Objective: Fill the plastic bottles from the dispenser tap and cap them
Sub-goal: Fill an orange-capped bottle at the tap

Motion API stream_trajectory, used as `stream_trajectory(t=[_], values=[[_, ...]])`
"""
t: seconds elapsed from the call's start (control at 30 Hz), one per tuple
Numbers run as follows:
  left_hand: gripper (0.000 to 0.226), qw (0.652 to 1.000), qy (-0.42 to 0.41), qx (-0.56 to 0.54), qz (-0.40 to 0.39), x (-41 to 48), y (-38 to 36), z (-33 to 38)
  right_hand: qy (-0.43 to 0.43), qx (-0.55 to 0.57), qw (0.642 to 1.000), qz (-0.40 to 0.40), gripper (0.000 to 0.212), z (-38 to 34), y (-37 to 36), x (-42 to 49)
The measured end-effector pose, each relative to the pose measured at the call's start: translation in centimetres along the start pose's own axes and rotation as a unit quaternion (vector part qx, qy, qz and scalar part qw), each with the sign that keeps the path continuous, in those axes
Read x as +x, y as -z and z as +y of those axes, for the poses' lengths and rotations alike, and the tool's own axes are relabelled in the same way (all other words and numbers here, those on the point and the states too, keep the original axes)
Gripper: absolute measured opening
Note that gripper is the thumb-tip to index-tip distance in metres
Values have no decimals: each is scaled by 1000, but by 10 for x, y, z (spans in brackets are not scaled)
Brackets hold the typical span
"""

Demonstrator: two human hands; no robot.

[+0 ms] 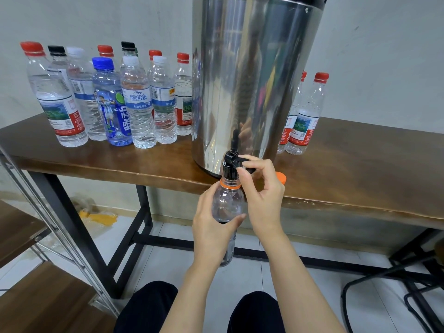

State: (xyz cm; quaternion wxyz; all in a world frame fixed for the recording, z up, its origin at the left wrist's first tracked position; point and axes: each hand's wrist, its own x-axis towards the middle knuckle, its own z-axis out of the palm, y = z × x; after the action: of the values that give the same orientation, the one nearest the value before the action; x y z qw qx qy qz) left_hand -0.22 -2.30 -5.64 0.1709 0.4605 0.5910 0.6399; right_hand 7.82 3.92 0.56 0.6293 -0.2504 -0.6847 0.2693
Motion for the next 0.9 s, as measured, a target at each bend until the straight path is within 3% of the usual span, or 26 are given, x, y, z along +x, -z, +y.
stream_trajectory(t=[0.9], values=[[83, 1000, 4, 4, -2, -1, 0, 1, -6, 14, 1000, -4, 11, -5, 0, 0]])
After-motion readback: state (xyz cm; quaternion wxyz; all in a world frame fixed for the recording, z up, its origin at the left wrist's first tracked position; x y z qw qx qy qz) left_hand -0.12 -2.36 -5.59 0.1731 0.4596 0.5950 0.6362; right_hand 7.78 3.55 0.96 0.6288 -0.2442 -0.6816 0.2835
